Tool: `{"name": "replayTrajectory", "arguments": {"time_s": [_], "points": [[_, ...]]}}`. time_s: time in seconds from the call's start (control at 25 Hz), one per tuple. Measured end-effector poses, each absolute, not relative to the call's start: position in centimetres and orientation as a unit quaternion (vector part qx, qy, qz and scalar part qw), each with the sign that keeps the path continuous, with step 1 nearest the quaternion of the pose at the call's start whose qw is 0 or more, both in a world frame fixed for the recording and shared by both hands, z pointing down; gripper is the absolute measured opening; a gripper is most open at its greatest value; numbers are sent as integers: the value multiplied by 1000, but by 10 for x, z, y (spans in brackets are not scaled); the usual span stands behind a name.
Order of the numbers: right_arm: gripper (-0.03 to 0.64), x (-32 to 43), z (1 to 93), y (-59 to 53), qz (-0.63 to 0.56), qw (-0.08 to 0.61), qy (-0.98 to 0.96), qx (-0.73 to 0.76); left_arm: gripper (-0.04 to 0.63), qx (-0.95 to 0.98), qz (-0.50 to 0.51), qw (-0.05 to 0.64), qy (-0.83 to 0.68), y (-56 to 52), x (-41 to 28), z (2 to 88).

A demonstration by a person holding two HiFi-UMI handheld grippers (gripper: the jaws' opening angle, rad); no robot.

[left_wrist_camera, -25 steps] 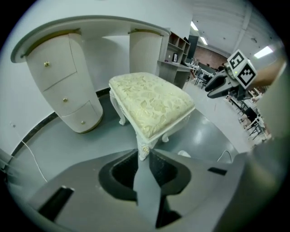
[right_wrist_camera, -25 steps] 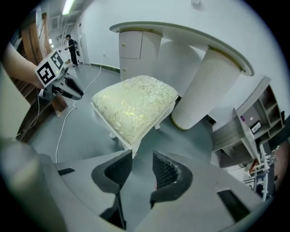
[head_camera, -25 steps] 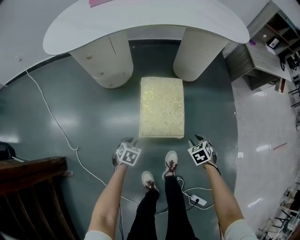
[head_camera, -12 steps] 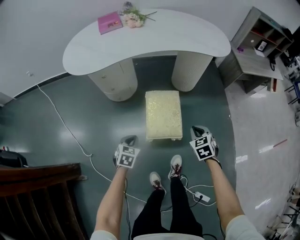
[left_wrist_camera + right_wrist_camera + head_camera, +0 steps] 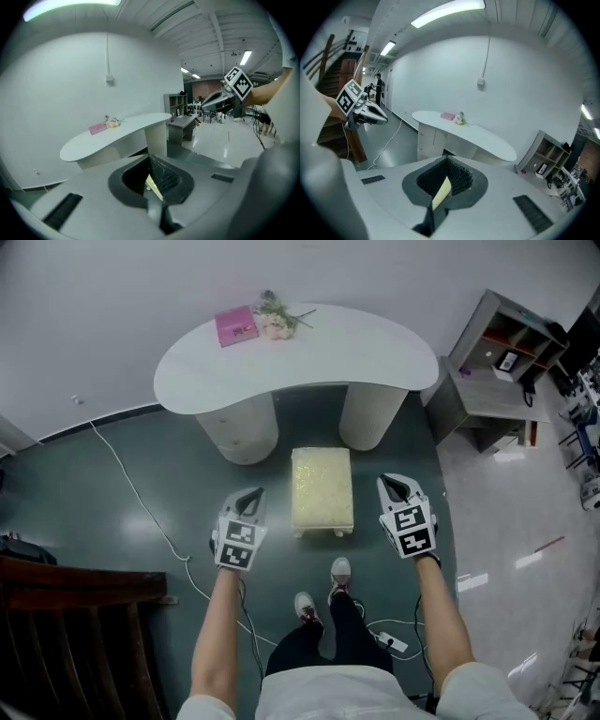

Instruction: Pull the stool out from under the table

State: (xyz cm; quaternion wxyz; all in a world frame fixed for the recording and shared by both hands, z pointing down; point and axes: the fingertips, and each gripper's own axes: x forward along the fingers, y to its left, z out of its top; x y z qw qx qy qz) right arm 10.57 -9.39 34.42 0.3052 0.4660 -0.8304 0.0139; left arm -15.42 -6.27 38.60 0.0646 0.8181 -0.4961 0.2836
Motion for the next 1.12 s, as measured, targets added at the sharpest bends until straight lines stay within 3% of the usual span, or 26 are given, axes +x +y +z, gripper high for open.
{"name": "replayTrajectory", "arguments": {"time_s": [0.64,1.12], "points": [[14,49,149,-47,-109,208,-873,427,20,837,207,-101,-497,-16,-130,169],[15,36,94,0,-138,168,-885,411,20,837,167,-141,-501,24,-127,105]]}}
